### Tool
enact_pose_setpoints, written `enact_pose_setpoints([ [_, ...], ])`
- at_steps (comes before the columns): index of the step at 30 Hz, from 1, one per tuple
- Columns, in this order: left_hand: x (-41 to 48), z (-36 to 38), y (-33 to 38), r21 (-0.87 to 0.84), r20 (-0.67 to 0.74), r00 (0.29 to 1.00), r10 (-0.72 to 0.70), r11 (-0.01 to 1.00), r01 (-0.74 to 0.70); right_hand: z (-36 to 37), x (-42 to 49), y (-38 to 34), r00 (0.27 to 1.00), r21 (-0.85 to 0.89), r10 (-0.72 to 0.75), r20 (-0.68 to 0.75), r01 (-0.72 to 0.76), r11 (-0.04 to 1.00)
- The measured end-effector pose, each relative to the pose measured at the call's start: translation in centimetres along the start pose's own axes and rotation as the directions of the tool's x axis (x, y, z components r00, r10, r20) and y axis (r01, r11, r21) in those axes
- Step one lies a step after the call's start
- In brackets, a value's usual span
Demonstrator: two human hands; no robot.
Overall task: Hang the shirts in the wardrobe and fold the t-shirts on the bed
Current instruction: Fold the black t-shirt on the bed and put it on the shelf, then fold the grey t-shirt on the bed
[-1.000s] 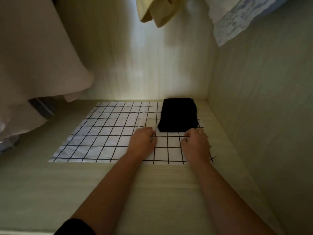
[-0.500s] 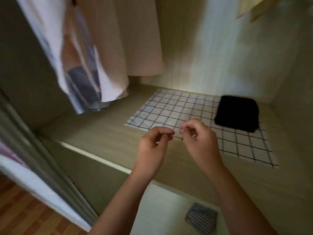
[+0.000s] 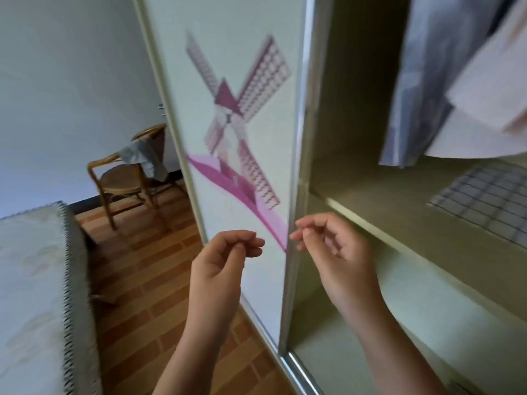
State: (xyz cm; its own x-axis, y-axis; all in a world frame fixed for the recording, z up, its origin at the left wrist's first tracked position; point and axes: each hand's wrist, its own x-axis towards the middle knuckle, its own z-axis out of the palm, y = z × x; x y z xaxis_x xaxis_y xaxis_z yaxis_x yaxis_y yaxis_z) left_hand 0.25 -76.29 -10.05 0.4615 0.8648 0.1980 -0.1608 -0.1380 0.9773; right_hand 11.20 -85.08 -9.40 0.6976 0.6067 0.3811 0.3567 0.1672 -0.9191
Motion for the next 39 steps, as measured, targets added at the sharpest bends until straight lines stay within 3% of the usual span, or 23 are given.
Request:
enact_pose_setpoints([
  [5,1.2,-10.4,-1.1,0.085,-0.222,0.974,-0.044,0.994,0.064,10.2,-0.3,-0.1,0.986,0.053,0.012,0.167,-0.021,0.998],
  [12,2.6,-19.7,-2.4,0.144,-0.349,0.937,-0.034,0.986,0.089,21.0,-1.3,0.3,0.937,-0.009,0.041,0.348,-0.041,0.999],
  [22,10.3,-23.1,-6.5,0.146,-0.358,0.927,-0.116,0.973,0.178,28.0,5.0,5.1,0.915,-0.052,0.089,0.394,-0.074,0.996],
  [32,28.8,-23.8,-8.2,0.174,-0.306,0.946,-0.107,0.97,0.167,36.3,21.5,9.7,0.917,0.009,0.076,0.391,-0.087,0.996],
  [39,39.2,-26.5,-10.1,0.186,-0.387,0.914,-0.119,0.961,0.203,43.2,30.4,13.0,0.887,0.006,0.096,0.451,-0.111,0.994],
])
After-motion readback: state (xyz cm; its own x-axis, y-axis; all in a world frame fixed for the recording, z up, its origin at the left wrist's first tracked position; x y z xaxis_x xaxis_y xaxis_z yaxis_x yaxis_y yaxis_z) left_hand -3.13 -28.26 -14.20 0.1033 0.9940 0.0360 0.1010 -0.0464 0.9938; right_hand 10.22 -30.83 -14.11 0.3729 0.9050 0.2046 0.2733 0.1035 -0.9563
